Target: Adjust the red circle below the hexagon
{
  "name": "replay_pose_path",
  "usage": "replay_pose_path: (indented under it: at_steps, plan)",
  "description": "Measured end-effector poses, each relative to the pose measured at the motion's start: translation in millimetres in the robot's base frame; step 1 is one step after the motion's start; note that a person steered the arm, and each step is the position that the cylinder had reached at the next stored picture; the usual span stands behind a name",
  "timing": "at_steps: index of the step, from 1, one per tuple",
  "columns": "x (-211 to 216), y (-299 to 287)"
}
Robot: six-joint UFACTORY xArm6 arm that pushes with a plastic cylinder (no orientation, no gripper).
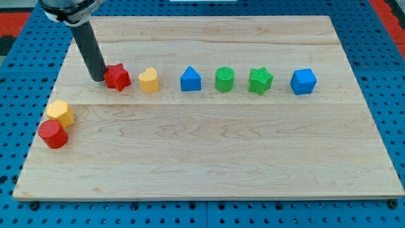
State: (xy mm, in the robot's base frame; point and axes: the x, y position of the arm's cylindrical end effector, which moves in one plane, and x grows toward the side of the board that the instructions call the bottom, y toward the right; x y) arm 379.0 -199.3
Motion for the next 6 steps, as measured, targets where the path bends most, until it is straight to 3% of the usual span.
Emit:
replay_pose_path:
  at_steps: [1, 2, 4, 5, 6]
  plan:
    - [6, -24]
    - [39, 8]
    - [150, 5]
    - [150, -35]
    - [158, -37]
